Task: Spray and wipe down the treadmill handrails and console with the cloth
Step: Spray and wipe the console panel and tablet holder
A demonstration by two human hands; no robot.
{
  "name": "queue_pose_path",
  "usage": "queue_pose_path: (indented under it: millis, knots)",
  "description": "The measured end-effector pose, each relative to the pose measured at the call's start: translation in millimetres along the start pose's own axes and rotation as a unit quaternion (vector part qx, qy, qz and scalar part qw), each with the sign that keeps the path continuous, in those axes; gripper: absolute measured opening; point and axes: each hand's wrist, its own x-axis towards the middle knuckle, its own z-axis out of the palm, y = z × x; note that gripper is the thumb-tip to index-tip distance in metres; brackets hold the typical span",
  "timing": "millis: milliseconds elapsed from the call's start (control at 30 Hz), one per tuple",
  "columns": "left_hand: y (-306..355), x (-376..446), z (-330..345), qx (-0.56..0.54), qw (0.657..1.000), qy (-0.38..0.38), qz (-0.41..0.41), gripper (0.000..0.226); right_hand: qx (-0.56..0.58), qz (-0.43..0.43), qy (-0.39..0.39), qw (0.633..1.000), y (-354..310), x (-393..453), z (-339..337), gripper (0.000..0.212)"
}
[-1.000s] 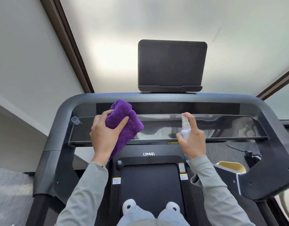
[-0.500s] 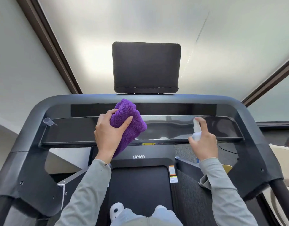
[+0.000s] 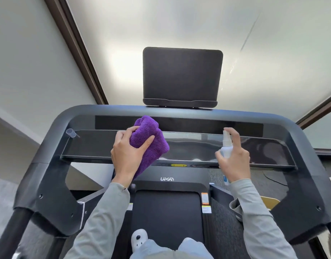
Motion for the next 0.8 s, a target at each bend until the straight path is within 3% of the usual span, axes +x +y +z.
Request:
queue_pose_path:
  millis: [167, 267, 333, 433, 467, 533, 667, 800]
  knots:
    - [-31, 39, -17, 0.06, 0.997, 0.042, -0.01, 0.055, -0.002, -0.029, -0.045, 0.999, -42, 4, 30, 0.066]
    - [-59, 54, -13, 0.237, 0.968, -0.011, -0.087, 0.072, 0.022, -0.043, -0.047, 0.998, -63, 4, 48, 0.064]
    - [-74, 55, -12, 0.335, 0.94, -0.031, -0.059, 0.078, 0.036, -0.056, -0.047, 0.997, -74, 3, 58, 0.063]
    - [-85, 55, -12, 0.318, 0.936, -0.077, 0.132, 0.061, 0.046, -0.077, -0.051, 0.995, -85, 1, 68, 0.064]
    - [-89, 55, -13, 0.297, 0.936, -0.099, 0.161, 0.057, 0.047, -0.08, -0.054, 0.994, -88, 0, 72, 0.065]
    - [-97, 51, -16, 0.28, 0.942, -0.116, 0.143, 0.058, 0.05, -0.082, -0.059, 0.994, -94, 0, 77, 0.067]
    - [-109, 48, -20, 0.327, 0.938, -0.076, 0.081, 0.061, 0.05, -0.087, -0.059, 0.993, -102, 2, 86, 0.066]
    - [-110, 59, -16, 0.367, 0.924, -0.079, 0.076, 0.063, 0.046, -0.087, -0.057, 0.994, -109, 5, 91, 0.066]
